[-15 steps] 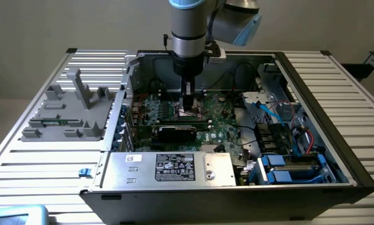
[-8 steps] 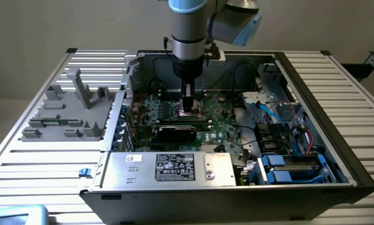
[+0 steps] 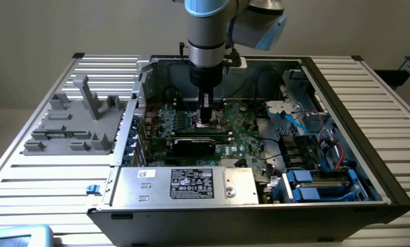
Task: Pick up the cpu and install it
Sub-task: 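Place the cpu into insertion slot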
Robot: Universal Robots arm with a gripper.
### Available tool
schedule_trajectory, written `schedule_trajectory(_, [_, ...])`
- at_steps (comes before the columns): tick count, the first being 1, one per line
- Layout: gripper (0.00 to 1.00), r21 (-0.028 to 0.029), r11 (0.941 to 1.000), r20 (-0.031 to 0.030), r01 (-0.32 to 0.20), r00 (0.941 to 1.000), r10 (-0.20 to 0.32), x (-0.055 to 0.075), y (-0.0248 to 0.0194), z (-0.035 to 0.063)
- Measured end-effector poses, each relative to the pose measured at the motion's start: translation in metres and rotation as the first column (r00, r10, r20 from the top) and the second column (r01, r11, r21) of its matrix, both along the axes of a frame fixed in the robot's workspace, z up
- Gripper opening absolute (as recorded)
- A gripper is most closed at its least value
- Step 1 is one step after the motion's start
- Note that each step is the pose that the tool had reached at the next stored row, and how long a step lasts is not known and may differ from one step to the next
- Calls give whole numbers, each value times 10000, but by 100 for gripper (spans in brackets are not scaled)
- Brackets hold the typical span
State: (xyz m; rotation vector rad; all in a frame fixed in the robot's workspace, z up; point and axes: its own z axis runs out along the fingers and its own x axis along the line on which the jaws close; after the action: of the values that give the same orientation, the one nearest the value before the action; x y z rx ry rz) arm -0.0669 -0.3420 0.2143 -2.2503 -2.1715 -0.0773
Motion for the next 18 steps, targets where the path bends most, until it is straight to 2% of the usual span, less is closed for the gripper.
schedule_trajectory(3, [55, 2, 10000, 1, 0, 10000, 0, 0, 0, -2])
schedule_trajectory(8, [55, 0, 10000, 48, 0, 10000, 0, -8, 0, -26])
schedule_trajectory(11, [55, 1, 10000, 111, 0, 9999, 0, -19, 0, -39])
schedule_trajectory(14, [55, 2, 10000, 202, 0, 9998, 0, -29, 1, -58])
schedule_trajectory(18, [55, 0, 10000, 229, 0, 9997, 0, -37, 0, -75])
